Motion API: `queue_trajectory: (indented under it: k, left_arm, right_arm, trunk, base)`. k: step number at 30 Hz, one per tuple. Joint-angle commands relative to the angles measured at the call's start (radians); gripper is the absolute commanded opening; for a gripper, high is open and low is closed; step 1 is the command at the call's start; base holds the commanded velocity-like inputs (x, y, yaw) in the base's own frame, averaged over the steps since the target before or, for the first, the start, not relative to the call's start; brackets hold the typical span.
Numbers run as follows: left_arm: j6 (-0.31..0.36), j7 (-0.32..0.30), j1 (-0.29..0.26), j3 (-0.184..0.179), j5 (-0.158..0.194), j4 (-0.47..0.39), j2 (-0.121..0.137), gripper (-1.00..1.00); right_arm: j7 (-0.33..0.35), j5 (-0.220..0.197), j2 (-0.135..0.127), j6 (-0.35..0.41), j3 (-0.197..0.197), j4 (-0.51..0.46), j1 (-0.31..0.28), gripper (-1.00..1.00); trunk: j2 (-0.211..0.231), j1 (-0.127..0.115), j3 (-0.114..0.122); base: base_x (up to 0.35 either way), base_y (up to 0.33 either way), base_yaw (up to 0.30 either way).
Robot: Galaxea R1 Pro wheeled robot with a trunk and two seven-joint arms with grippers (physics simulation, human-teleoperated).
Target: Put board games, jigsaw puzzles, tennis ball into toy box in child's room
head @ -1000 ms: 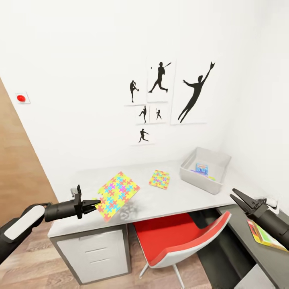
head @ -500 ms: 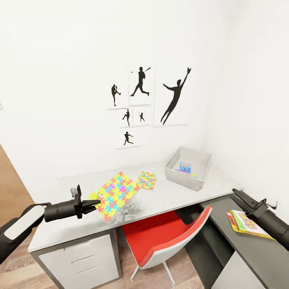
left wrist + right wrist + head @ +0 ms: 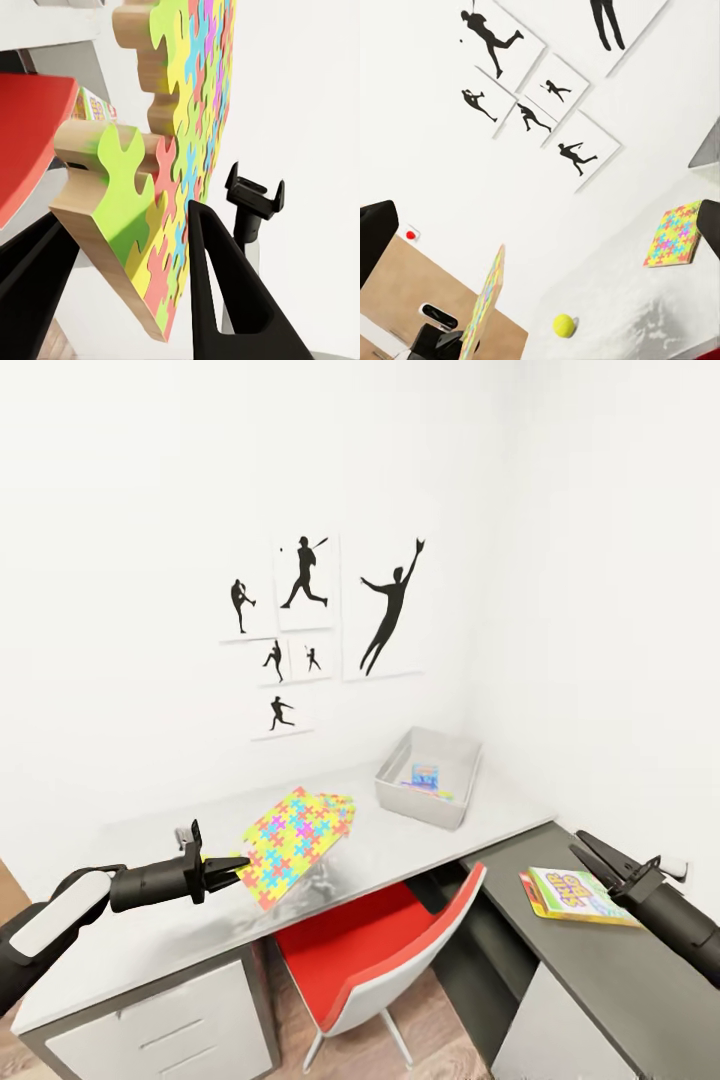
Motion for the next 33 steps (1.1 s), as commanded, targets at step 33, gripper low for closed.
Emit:
queue_trajectory:
  k: [33]
  left_arm:
    - [-0.013, -0.003, 0.009, 0.032, -0.001, 0.004, 0.001, -1.00]
  right_arm:
    - [-0.001, 0.012, 0.001, 0.001, 0.001, 0.000, -0.001, 1.00]
  trunk:
    - [0.047, -0.026, 0.037]
  base:
    - [0.139, 0.000, -0.145]
